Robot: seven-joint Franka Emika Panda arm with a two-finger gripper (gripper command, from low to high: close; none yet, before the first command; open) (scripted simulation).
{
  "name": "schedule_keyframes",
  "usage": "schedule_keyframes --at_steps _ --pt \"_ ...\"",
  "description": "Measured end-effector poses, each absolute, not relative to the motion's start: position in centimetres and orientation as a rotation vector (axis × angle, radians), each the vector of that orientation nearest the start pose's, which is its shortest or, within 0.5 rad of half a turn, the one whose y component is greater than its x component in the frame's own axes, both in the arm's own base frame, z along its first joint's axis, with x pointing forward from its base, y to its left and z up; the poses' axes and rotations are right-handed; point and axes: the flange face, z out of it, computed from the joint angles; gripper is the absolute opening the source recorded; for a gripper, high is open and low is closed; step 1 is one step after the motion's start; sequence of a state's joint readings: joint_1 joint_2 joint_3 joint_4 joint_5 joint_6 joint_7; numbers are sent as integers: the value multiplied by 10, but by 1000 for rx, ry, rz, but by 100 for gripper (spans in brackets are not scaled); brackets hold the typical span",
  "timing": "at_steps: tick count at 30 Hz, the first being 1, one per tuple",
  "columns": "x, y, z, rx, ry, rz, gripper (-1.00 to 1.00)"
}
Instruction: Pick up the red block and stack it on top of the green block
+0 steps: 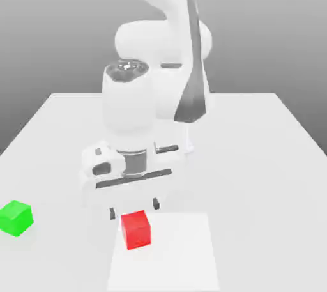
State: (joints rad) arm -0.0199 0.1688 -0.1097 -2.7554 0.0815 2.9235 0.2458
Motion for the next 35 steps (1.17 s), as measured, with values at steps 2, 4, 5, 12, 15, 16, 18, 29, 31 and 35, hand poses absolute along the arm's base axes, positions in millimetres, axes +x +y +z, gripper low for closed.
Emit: schedule_keyframes --at_steps 2,4,5,12,15,16,18,29,31,35 --pt "380 -57 148 -3062 706 -1 -100" --pt "380 -57 148 -3062 706 0 -100" --pt "380 -57 148 -3062 706 0 -100" --pt "381 -57 171 -3062 705 1 -100" --pt "380 -58 199 -3060 708 1 -100" --pt "381 -72 206 -3047 763 2 -100" --pt "382 -118 215 -2999 931 3 -100" --pt "330 -329 218 -2698 1607 0 -100" --pt "329 -329 193 -2696 1610 1 -100" --pt "328 -329 185 -2696 1611 1 100"
